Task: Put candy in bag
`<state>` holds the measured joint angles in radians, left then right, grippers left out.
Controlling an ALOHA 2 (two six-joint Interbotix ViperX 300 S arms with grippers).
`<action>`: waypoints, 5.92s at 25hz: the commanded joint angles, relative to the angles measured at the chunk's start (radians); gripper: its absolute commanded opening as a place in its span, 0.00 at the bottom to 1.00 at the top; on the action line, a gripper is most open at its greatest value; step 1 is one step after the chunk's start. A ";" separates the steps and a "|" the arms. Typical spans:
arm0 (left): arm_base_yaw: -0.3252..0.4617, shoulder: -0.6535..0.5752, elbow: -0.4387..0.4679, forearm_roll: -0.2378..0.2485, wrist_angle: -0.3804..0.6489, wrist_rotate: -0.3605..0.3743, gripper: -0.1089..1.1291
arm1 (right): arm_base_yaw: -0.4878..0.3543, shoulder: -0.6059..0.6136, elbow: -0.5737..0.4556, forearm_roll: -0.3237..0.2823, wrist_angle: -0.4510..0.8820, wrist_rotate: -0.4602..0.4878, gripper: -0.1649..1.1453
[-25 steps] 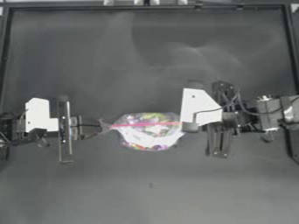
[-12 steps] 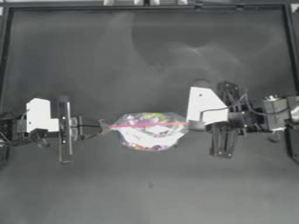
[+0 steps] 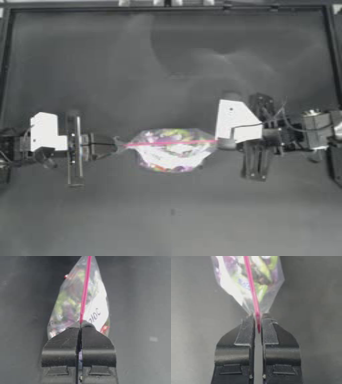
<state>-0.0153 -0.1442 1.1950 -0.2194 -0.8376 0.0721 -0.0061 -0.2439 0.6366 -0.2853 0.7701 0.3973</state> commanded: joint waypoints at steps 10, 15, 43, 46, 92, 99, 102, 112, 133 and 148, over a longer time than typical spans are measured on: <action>0.002 -0.018 0.003 -0.003 0.002 0.002 0.22 | -0.003 -0.040 0.020 0.002 -0.017 0.020 0.35; 0.002 -0.011 -0.023 -0.003 0.052 0.005 0.22 | -0.003 -0.034 0.025 -0.002 -0.038 0.020 0.35; 0.021 -0.011 -0.086 0.000 0.138 0.043 0.22 | -0.003 0.049 0.005 -0.002 -0.176 0.020 0.35; 0.021 -0.011 -0.086 0.000 0.135 0.043 0.22 | -0.003 0.060 -0.002 -0.003 -0.186 0.020 0.35; 0.074 0.167 -0.186 0.014 0.155 0.061 0.21 | -0.032 0.176 0.021 0.000 -0.362 0.020 0.35; 0.074 0.195 -0.193 0.014 0.153 0.061 0.21 | -0.034 0.198 0.032 0.005 -0.393 0.021 0.35; 0.077 0.196 -0.192 0.015 0.155 0.061 0.21 | -0.037 0.204 0.038 0.011 -0.414 0.021 0.35; 0.078 0.218 -0.193 0.014 0.147 0.060 0.21 | -0.040 0.216 0.038 0.018 -0.425 0.018 0.35; 0.077 0.201 -0.198 0.015 0.147 0.061 0.21 | -0.032 0.189 0.038 0.040 -0.383 0.018 0.35; 0.077 0.201 -0.196 0.015 0.147 0.061 0.21 | -0.028 0.186 0.041 0.046 -0.364 0.009 0.40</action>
<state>0.0598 0.0890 1.0063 -0.2056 -0.6857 0.1319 -0.0368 -0.0245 0.6872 -0.2408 0.4096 0.4080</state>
